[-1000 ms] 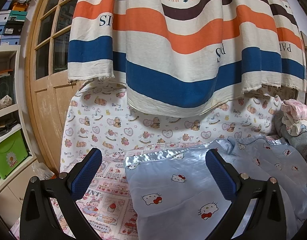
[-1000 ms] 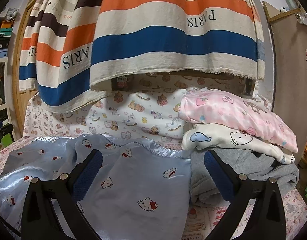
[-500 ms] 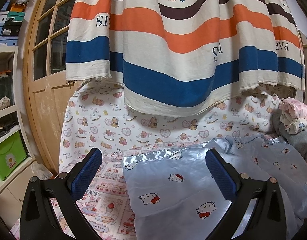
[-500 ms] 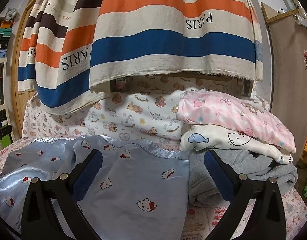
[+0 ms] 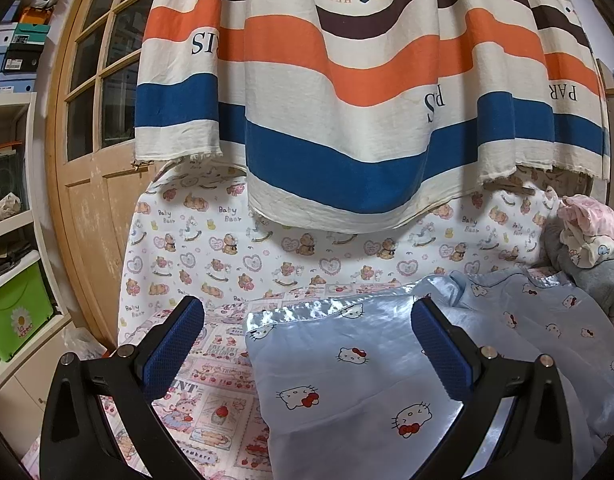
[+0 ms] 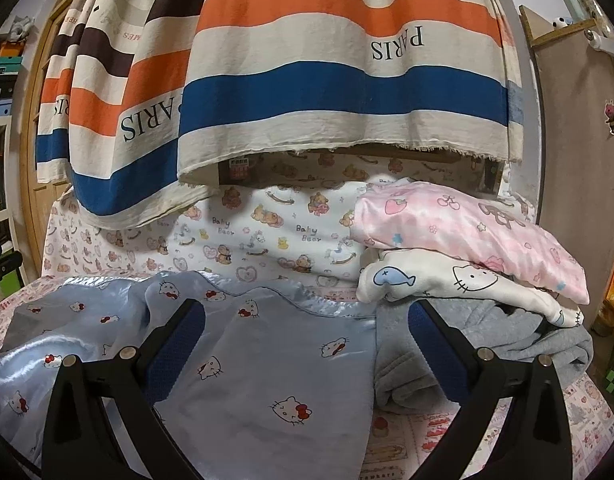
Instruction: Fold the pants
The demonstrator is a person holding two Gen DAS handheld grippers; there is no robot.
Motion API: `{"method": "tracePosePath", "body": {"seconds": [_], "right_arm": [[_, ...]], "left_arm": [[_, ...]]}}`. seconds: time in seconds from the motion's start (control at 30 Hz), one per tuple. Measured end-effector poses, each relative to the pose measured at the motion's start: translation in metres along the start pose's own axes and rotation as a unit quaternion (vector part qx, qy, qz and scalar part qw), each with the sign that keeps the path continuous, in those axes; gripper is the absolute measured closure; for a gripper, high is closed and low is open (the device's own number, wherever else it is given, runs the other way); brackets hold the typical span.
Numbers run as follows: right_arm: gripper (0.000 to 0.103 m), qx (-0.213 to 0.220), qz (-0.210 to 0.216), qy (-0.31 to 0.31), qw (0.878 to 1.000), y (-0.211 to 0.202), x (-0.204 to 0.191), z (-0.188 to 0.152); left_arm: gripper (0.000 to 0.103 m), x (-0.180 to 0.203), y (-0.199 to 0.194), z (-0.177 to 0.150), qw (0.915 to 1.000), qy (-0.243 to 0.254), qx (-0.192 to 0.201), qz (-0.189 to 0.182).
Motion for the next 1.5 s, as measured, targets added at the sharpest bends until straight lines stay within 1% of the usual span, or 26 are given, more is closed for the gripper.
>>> {"method": "tracePosePath", "body": {"seconds": [0.37, 0.53, 0.67, 0.93, 1.03, 1.17, 1.3, 1.5], "right_arm": [[0.001, -0.007, -0.002, 0.007, 1.000, 0.004, 0.003, -0.002], [0.001, -0.001, -0.002, 0.002, 1.000, 0.001, 0.001, -0.002], [0.001, -0.002, -0.004, 0.005, 1.000, 0.000, 0.002, -0.002], [0.001, 0.002, -0.008, 0.007, 1.000, -0.001, 0.003, 0.000], [0.001, 0.001, -0.009, 0.008, 1.000, -0.002, 0.004, 0.000], [0.001, 0.003, -0.010, 0.007, 1.000, -0.002, 0.005, 0.000], [0.001, 0.003, -0.010, 0.007, 1.000, -0.003, 0.005, 0.000], [0.001, 0.005, -0.019, 0.010, 1.000, -0.004, 0.007, 0.001]], "left_arm": [[0.000, 0.000, 0.000, 0.000, 1.0000, 0.000, 0.001, -0.001], [0.000, 0.001, 0.000, 0.000, 1.0000, 0.001, 0.000, -0.001], [0.000, 0.002, -0.001, 0.000, 1.0000, 0.004, 0.001, -0.009], [0.000, 0.001, -0.004, -0.002, 1.0000, 0.001, -0.002, -0.007], [0.000, 0.001, -0.008, -0.001, 0.9999, 0.000, 0.005, -0.013], [0.000, 0.000, -0.014, 0.000, 0.9998, -0.003, 0.019, -0.010], [0.000, -0.001, -0.013, 0.002, 0.9997, -0.006, 0.019, -0.016], [0.000, -0.002, -0.015, 0.003, 0.9995, -0.011, 0.027, -0.013]]}}
Point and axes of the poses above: each gripper's, at about its wrist camera, not at the fingertips, and y roughly the way its jaws point, x to its right, z to its top, the point moved 2 cm from there along y, roughly the way its jaws point, and after that the axes turned 9 degrees about z, right-handed, at the moved point
